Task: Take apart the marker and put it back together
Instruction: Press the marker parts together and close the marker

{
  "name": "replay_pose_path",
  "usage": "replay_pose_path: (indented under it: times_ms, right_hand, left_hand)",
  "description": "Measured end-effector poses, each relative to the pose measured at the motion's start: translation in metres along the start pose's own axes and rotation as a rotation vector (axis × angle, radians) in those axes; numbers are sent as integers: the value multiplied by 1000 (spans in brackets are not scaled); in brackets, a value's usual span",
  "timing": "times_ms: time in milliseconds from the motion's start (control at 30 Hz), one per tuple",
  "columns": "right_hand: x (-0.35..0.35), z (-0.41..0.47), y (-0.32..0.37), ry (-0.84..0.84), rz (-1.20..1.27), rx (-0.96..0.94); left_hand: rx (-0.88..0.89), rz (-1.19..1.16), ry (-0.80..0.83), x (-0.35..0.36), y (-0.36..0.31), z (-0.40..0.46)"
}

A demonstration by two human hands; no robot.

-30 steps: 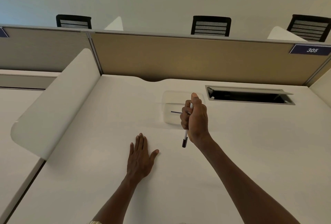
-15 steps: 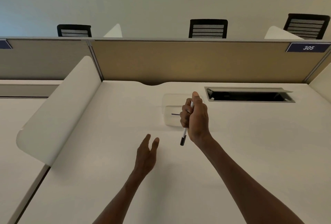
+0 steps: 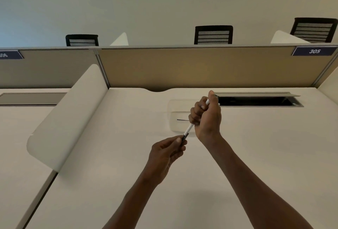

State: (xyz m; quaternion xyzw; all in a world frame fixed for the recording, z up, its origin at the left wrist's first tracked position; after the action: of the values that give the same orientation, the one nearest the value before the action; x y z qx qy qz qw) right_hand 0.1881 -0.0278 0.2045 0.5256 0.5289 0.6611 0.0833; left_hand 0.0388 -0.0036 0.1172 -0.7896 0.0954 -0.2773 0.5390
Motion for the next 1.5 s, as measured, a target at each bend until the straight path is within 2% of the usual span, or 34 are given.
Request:
replay_pose_path:
  times_ms: [133, 300, 400, 567, 867, 1000, 1167, 1500]
  right_hand:
    - [-6, 5, 1, 69, -32, 13]
    - [-31, 15, 1, 65, -413, -84]
    - [-51, 17, 4, 149, -597, -129]
    - [-80, 11, -6, 357, -962, -97]
    - [-101, -11, -47, 479, -1267, -44]
    - [-109, -22, -65, 390, -1374, -64]
    - [-121, -26, -87, 216, -1569, -74]
    - [-130, -21, -123, 71, -1722, -56]
  left_hand:
    - [20, -86, -111, -9, -6, 3]
    - [124, -127, -291, -28, -17, 15]
    - [162, -151, -351, -37, -24, 21]
    - [195, -133, -332, -41, -27, 32]
    - [209, 66, -262, -26, -14, 49]
    - [200, 258, -312, -22, -4, 52]
    - [269, 494, -375, -24, 2, 46]
    - [241, 659, -373, -38, 28, 27]
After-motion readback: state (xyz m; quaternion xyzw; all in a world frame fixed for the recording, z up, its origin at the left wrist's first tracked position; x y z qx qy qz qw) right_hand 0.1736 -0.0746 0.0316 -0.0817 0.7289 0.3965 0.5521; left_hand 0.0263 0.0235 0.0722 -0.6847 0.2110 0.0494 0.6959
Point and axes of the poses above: each hand's wrist, its own z-axis towards the middle knuckle, its own x-axis out of the palm, y = z × x, the point moved 4 cm from there along z, towards the middle knuckle, and after that the axes turned 12 degrees about -y, right-handed, at the moved point
